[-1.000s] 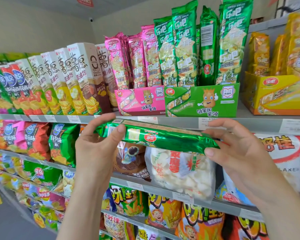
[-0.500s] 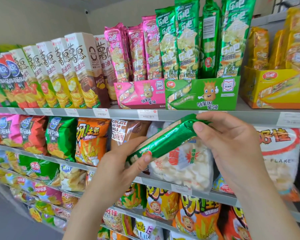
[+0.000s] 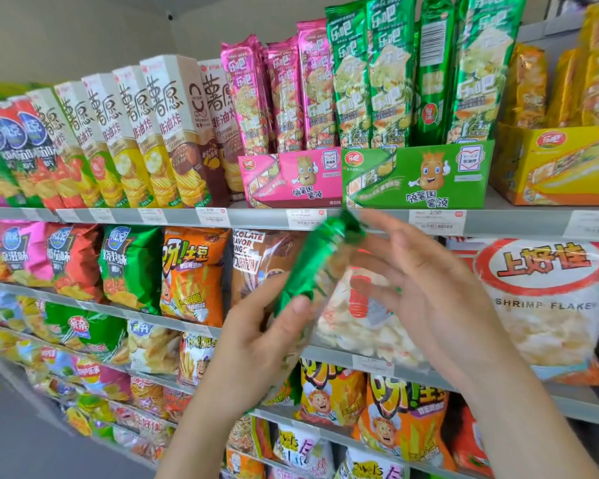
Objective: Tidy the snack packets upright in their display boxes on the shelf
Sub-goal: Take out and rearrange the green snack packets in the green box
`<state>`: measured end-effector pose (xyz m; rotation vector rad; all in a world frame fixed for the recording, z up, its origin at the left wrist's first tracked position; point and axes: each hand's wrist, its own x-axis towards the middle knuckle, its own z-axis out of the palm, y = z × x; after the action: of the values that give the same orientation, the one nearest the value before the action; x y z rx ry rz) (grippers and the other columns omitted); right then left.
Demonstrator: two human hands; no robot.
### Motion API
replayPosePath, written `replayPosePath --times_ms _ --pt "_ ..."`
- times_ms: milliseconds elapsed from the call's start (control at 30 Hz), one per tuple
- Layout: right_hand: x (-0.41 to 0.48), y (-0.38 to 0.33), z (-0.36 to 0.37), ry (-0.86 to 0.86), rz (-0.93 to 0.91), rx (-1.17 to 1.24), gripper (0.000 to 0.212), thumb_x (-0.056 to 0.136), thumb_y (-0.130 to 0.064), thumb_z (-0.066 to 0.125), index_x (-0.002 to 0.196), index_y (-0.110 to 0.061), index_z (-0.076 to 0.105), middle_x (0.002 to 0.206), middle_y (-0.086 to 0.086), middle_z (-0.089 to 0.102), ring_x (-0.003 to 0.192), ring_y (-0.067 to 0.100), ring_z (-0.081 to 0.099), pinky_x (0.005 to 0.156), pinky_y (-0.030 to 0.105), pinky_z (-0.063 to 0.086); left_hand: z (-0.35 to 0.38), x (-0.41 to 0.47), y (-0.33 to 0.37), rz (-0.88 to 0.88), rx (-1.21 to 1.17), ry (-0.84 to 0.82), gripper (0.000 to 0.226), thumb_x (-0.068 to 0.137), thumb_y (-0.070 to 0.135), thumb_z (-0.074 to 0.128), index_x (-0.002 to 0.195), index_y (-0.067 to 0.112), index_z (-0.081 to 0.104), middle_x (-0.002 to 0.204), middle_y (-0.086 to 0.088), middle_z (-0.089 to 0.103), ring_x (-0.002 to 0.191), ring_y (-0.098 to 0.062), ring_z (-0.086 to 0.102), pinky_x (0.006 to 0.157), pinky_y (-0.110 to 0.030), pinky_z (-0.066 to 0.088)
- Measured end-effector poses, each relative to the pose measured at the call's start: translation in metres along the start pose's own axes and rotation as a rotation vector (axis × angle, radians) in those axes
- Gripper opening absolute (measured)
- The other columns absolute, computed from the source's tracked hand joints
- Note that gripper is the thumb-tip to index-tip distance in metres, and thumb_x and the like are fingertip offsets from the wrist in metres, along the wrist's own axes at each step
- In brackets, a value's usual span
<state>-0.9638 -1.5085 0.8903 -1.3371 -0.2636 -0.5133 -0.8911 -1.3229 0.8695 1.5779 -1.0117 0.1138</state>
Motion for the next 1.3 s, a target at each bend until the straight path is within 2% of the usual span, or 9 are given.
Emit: replayPosePath --times_ms 133,233,400,500,700,800,900,1033,1300 --pt "-0.006 0.032 0.008 -0.378 0.312 -0.258 0.082 0.075 -0.052 0.076 0.142 -0.057 0.028 0.146 -0.012 0.049 0.122 -0.004 0.054 0.100 0.024 0.044 0.001 0.007 0.011 -0.268 -0.792 0.196 0.049 0.083 0.061 0.056 0.090 0.015 0.072 0.081 -0.012 0.066 0.070 -0.022 0.064 0.065 -0.030 0.054" --pt "-0.022 0.046 0.019 -0.593 0.395 -0.198 0.068 0.084 -0.037 0.075 0.142 -0.045 0.041 0.138 -0.008 0.058 0.120 0.014 0.061 0.101 0.036 0.047 -0.002 0.015 0.013 -0.259 -1.018 0.248 0.053 0.093 0.057 0.043 0.086 0.016 0.076 0.082 -0.002 0.069 0.075 -0.015 0.068 0.071 -0.027 0.056" --pt "-0.022 0.034 0.017 -0.137 0.283 -0.131 0.024 0.082 -0.029 0.074 0.105 -0.033 0.074 0.098 0.009 0.075 0.084 0.019 0.072 0.069 0.027 0.058 -0.025 0.013 -0.003 -0.212 -1.015 0.314 0.036 0.096 0.049 0.047 0.098 0.026 0.074 0.105 0.001 0.067 0.105 -0.017 0.061 0.094 -0.033 0.049" --pt "-0.022 0.031 0.016 -0.083 0.271 -0.063 0.028 0.078 -0.040 0.076 0.102 -0.027 0.075 0.105 0.006 0.072 0.101 0.018 0.069 0.076 0.035 0.059 -0.029 0.010 -0.008 -0.293 -0.733 0.371 0.034 0.093 0.060 0.037 0.098 0.039 0.064 0.106 0.000 0.058 0.111 -0.021 0.050 0.104 -0.041 0.037" --pt "-0.027 0.039 0.037 0.037 0.209 0.070 0.035 0.070 -0.036 0.081 0.102 -0.028 0.073 0.109 0.009 0.074 0.099 0.029 0.071 0.068 0.028 0.058 -0.027 0.004 -0.002 -0.211 -1.026 0.311 0.011 0.089 0.027 0.063 0.079 0.022 0.060 0.083 0.001 0.054 0.080 -0.018 0.052 0.074 -0.029 0.051" --pt "-0.022 0.028 0.023 0.203 0.137 0.123 0.021 0.075 -0.026 0.071 0.096 -0.021 0.076 0.107 0.008 0.074 0.094 0.029 0.072 0.066 0.028 0.059 -0.046 -0.005 -0.006 -0.147 -1.040 0.257 0.027 0.073 0.021 0.079 0.093 0.016 0.062 0.095 -0.005 0.059 0.098 -0.024 0.059 0.094 -0.038 0.050" --pt "-0.021 0.017 0.011 0.309 0.043 0.038 0.021 0.080 -0.028 0.066 0.096 -0.020 0.076 0.098 0.005 0.075 0.083 0.024 0.073 0.072 0.028 0.059 -0.067 -0.012 -0.018 -0.151 -0.677 0.325 0.036 0.085 0.020 0.069 0.120 0.027 0.064 0.114 0.003 0.064 0.115 -0.013 0.058 0.098 -0.030 0.049" --pt "-0.018 0.009 0.014 0.448 -0.151 -0.155 0.016 0.084 -0.033 0.064 0.089 -0.037 0.078 0.078 -0.009 0.073 0.070 0.013 0.072 0.067 0.019 0.057 -0.058 -0.025 -0.036 -0.328 -0.525 0.316 0.023 0.089 0.028 0.056 0.094 0.019 0.077 0.096 -0.001 0.073 0.079 -0.010 0.069 0.061 -0.022 0.055" --pt "-0.004 -0.010 0.033 0.433 -0.362 -0.439 0.018 0.087 -0.019 0.068 0.096 -0.035 0.072 0.086 -0.025 0.074 0.077 -0.005 0.068 0.071 0.021 0.058 -0.048 -0.035 -0.027 -0.262 0.050 -0.040 0.018 0.086 0.028 0.065 0.093 0.041 0.074 0.096 0.015 0.074 0.092 0.003 0.066 0.072 -0.007 0.048"
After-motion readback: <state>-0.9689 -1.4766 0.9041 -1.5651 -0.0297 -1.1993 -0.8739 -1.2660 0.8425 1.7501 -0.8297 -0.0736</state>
